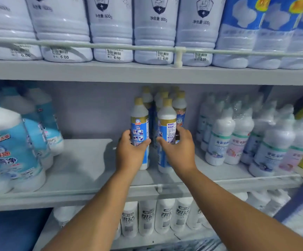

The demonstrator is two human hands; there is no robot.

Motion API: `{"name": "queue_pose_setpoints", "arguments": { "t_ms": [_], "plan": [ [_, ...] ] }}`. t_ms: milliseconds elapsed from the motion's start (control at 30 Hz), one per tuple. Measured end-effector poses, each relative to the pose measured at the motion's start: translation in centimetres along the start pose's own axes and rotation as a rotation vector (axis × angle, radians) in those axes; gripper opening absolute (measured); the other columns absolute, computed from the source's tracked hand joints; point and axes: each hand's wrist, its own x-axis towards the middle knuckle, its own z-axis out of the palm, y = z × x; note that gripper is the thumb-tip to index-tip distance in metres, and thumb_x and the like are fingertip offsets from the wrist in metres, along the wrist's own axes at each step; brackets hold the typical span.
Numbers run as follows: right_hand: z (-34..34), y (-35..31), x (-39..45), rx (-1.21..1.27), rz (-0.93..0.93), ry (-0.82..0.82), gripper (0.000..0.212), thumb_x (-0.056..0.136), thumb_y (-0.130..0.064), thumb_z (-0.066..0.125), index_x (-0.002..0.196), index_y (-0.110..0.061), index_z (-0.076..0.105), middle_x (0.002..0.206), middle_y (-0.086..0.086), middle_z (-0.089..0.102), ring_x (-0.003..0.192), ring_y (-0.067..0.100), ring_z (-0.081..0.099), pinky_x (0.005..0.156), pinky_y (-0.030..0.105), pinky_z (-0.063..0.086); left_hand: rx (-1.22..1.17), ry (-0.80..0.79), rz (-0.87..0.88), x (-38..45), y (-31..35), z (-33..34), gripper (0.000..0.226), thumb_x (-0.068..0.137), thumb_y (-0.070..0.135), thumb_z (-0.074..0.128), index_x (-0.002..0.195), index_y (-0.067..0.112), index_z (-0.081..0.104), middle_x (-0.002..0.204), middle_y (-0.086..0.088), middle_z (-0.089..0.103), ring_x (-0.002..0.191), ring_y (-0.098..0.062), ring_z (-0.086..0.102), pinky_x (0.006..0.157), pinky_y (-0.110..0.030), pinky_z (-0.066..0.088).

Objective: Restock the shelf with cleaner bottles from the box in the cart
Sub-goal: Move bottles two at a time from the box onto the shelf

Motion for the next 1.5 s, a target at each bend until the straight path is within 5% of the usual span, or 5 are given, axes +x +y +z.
{"name": "queue_pose_setpoints", "arguments": {
  "t_ms": [300, 467, 833, 1167, 1500],
  "plan": [
    [2.5, 3.5, 1.8, 0.013, 0.025, 0.007, 0.060, 0.079, -0.034, 0.083, 0.128, -0.022, 0.050, 0.116, -0.007, 0.049, 0.097, -0.001, 0.056, 0.082, 0.011, 0.048, 0.017, -0.075, 0.084, 3.5, -3.2, 2.8, 0.060, 0.062, 0.059, 0.077, 0.112, 0.041, 0.050, 0.113, 0.011, 0.067, 0.100, -0.013, 0.068, 0.081, -0.046, 0.060],
    [2.9, 4.8, 1.7, 0.076, 0.043, -0.056, 0.055, 0.083, -0.033, 0.079, 0.130, -0.024, 0.049, 0.114, -0.012, 0.054, 0.101, 0.003, 0.060, 0.090, 0.026, 0.055, 0.018, -0.092, 0.037, 4.1, -3.3, 3.0, 0.055, 0.072, 0.039, 0.087, 0.114, 0.032, 0.053, 0.107, 0.013, 0.070, 0.095, -0.011, 0.071, 0.083, -0.047, 0.060],
    [2.5, 6.5, 1.1, 0.150, 0.081, -0.351, 0.051, 0.090, -0.027, 0.071, 0.135, -0.033, 0.047, 0.121, -0.021, 0.062, 0.109, -0.008, 0.059, 0.085, 0.010, 0.049, 0.194, -0.079, 0.017, 4.2, -3.4, 4.0, 0.062, 0.065, 0.031, 0.093, 0.110, 0.019, 0.052, 0.115, -0.001, 0.058, 0.096, -0.016, 0.059, 0.072, -0.024, 0.044],
    [3.5, 8.0, 1.8, 0.099, 0.178, -0.317, 0.058, 0.086, -0.026, 0.078, 0.133, -0.027, 0.045, 0.126, -0.015, 0.059, 0.113, 0.004, 0.058, 0.098, 0.026, 0.051, 0.065, -0.084, -0.006, 5.8, -5.1, 5.0, 0.041, 0.081, 0.019, 0.084, 0.110, 0.011, 0.056, 0.092, 0.009, 0.067, 0.080, 0.002, 0.065, 0.055, -0.002, 0.044],
    [4.6, 8.7, 2.6, 0.013, 0.182, -0.262, 0.071, 0.075, -0.039, 0.085, 0.131, -0.025, 0.043, 0.123, -0.005, 0.051, 0.111, 0.009, 0.057, 0.095, 0.030, 0.053, 0.169, -0.123, 0.016, 7.2, -6.1, 6.2, 0.060, 0.069, 0.029, 0.090, 0.116, 0.018, 0.054, 0.113, -0.004, 0.057, 0.098, -0.018, 0.062, 0.068, -0.018, 0.048]
  ]
}}
